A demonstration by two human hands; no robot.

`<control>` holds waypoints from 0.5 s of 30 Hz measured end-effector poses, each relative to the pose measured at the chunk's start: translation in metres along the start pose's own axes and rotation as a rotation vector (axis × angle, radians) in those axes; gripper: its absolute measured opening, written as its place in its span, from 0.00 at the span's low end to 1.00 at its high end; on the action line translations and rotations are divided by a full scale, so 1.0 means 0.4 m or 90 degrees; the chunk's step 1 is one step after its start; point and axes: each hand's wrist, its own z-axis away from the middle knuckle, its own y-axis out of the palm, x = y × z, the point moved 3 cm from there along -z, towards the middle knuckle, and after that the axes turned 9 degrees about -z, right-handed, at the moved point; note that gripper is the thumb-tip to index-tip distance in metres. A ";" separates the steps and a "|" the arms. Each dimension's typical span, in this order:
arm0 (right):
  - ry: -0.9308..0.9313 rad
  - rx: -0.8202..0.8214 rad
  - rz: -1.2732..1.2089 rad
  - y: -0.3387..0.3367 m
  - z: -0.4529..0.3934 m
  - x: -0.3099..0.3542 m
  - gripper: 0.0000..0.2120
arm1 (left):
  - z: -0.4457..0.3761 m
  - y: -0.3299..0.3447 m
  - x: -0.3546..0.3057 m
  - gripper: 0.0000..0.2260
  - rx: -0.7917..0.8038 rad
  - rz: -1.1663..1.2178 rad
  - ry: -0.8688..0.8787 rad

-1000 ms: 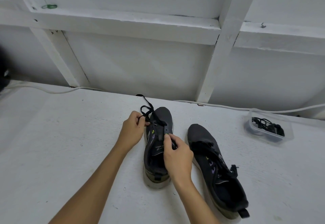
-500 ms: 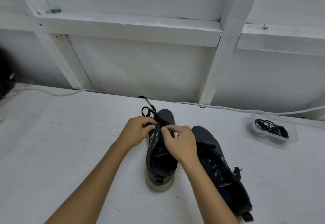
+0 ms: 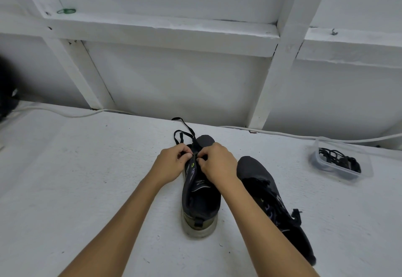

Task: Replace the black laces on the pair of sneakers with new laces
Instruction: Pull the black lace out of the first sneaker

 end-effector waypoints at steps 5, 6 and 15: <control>-0.071 0.002 0.040 0.035 -0.007 0.001 0.11 | -0.001 -0.006 0.001 0.04 0.017 0.017 -0.008; -0.078 0.001 0.043 0.038 -0.006 -0.001 0.11 | -0.001 -0.008 0.000 0.04 0.022 0.021 -0.010; 0.053 -0.108 -0.350 -0.008 0.003 -0.051 0.02 | 0.020 -0.019 0.012 0.04 -0.068 0.047 -0.161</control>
